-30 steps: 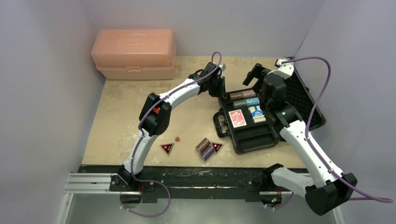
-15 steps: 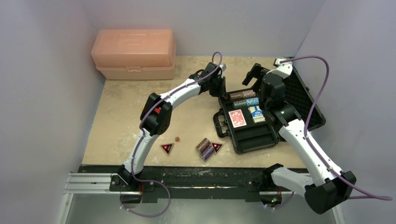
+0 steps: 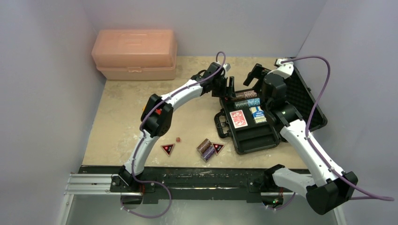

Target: Pack up texas hold em set

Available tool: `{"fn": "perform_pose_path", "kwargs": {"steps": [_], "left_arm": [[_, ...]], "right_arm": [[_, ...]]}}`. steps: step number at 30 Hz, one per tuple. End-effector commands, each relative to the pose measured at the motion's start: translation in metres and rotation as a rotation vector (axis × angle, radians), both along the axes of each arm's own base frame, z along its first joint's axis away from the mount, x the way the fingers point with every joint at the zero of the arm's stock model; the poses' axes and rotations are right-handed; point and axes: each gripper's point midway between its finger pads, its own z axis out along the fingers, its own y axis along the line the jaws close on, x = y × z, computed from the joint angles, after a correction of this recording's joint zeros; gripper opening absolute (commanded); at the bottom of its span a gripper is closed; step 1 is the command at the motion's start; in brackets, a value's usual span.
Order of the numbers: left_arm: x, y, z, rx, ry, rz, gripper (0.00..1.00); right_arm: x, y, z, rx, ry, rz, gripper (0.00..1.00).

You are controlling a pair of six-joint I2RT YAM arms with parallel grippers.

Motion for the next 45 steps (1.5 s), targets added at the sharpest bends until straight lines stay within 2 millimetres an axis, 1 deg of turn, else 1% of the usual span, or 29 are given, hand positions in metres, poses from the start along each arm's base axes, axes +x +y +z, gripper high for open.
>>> {"fn": "perform_pose_path", "kwargs": {"steps": [1,4,6,9,13,16,17,22,24,26,27,29,30,31,33,36,37,38,40,41,45], "left_arm": [[0.004,0.014,0.032,0.005,-0.082,-0.006,0.73],[0.001,0.021,0.047,0.01,-0.123,-0.006,0.81],[-0.001,0.027,0.057,0.018,-0.152,-0.003,0.84],[-0.005,0.036,0.073,0.027,-0.194,-0.002,0.86],[-0.009,0.051,0.093,0.042,-0.254,0.014,0.86],[-0.013,0.067,0.106,0.073,-0.3,0.035,0.85],[-0.018,0.074,0.112,0.082,-0.32,0.036,0.85],[-0.03,0.105,0.139,0.108,-0.423,0.075,0.85],[-0.031,0.122,0.147,0.131,-0.45,0.124,0.86],[-0.033,0.135,0.153,0.141,-0.466,0.155,0.86],[-0.034,0.141,0.155,0.14,-0.467,0.169,0.88],[-0.036,0.153,0.157,0.132,-0.456,0.202,0.93],[-0.035,0.161,0.157,0.125,-0.442,0.228,0.98],[-0.035,0.167,0.155,0.115,-0.423,0.252,1.0],[-0.034,0.18,0.148,0.083,-0.373,0.291,1.0],[-0.038,0.19,0.139,-0.039,-0.279,0.28,1.0],[-0.039,0.197,0.134,-0.048,-0.263,0.295,1.0],[-0.041,0.205,0.128,-0.022,-0.246,0.327,1.0],[-0.047,0.219,0.118,0.048,-0.212,0.357,1.0],[-0.051,0.226,0.113,0.083,-0.197,0.376,0.99],[-0.076,0.255,0.089,0.2,-0.133,0.435,0.98]], "right_arm": [[0.0,0.003,0.013,0.018,-0.054,0.025,0.99],[-0.002,0.005,0.015,0.025,-0.06,0.038,0.99],[-0.002,0.005,0.017,0.025,-0.064,0.039,0.99],[-0.002,0.005,0.018,0.027,-0.067,0.043,0.99],[-0.003,0.009,0.021,0.036,-0.073,0.061,0.99],[-0.003,0.012,0.023,0.047,-0.079,0.076,0.99],[-0.003,0.013,0.023,0.054,-0.078,0.082,0.99],[-0.003,0.017,0.027,0.069,-0.077,0.097,0.99],[-0.004,0.017,0.031,0.082,-0.089,0.101,0.99],[-0.005,0.025,0.038,0.124,-0.113,0.135,0.99],[-0.006,0.03,0.043,0.152,-0.133,0.159,0.99],[-0.009,0.038,0.05,0.23,-0.169,0.192,0.99],[-0.01,0.04,0.054,0.271,-0.19,0.198,0.99],[-0.012,0.042,0.057,0.326,-0.202,0.197,0.99],[-0.02,0.05,0.065,0.41,-0.214,0.237,0.99],[-0.033,0.05,0.075,0.512,-0.237,0.246,0.99],[-0.037,0.05,0.077,0.562,-0.248,0.242,0.99],[-0.043,0.058,0.086,0.62,-0.277,0.295,0.99],[-0.054,0.068,0.114,0.673,-0.356,0.398,0.99],[-0.059,0.077,0.126,0.71,-0.367,0.454,0.99],[-0.068,0.1,0.156,0.935,-0.321,0.556,0.99]]}}
